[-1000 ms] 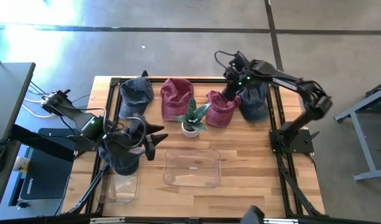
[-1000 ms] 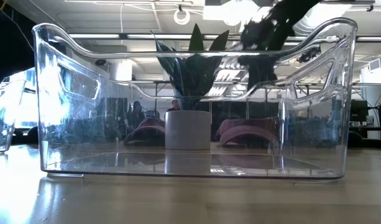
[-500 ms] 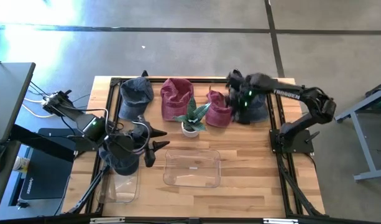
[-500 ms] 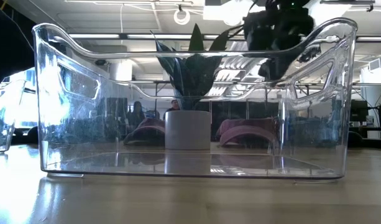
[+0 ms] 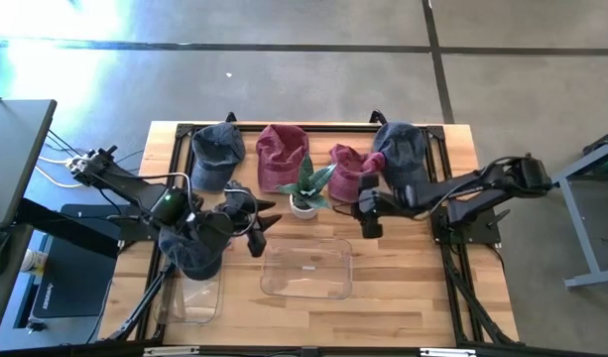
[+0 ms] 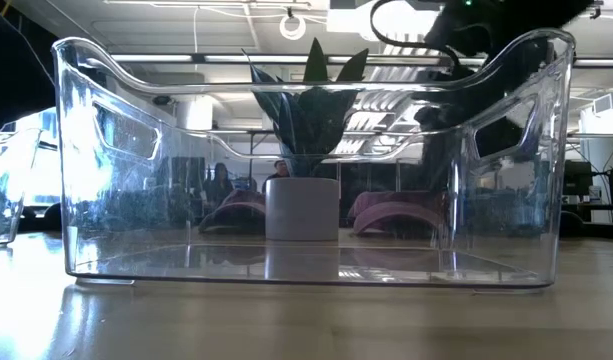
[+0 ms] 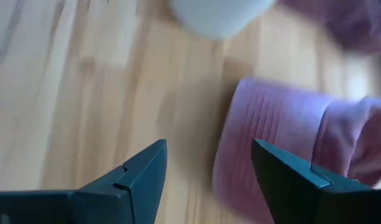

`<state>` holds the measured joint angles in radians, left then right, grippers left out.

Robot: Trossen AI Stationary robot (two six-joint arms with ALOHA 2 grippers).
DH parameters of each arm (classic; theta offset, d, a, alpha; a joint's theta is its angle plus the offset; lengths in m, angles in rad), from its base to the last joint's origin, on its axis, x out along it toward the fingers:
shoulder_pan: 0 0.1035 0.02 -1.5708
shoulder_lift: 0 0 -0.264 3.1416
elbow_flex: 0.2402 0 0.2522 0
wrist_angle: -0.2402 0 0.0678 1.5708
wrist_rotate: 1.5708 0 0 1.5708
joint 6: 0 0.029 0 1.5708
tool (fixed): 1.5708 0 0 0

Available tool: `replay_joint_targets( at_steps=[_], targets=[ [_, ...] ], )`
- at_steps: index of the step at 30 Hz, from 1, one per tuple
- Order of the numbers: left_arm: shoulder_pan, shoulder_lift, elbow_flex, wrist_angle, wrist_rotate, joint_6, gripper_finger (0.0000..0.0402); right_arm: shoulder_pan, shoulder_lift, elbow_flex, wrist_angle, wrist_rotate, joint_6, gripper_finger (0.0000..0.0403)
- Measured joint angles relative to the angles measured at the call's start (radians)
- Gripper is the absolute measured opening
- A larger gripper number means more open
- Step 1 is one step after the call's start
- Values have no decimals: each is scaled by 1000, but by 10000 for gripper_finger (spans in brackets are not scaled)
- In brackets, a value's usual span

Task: Pick & Place hat
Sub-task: Put the right red cap into the right transparent bin

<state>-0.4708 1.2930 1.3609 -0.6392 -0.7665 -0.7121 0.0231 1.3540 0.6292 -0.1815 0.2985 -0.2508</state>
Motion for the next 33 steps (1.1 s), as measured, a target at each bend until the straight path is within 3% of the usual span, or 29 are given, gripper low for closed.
replay_joint_targets(
  at_steps=[4, 7, 15, 26, 33],
  targets=[
    [22, 0, 0, 2, 39, 0, 169, 7, 39, -107, 242, 37, -134, 234],
    [33, 0, 0, 1, 105, 5, 169, 3, 71, -131, 283, 115, -178, 242],
    [32, 0, 0, -1, 158, 8, 169, -10, 188, -161, 420, 186, -286, 240],
    [33, 0, 0, -3, 123, -3, 169, -12, 302, -162, 634, 448, -315, 186],
    [33, 0, 0, 15, 99, -29, 169, -60, 302, -162, 668, 491, -311, 152]
  ],
)
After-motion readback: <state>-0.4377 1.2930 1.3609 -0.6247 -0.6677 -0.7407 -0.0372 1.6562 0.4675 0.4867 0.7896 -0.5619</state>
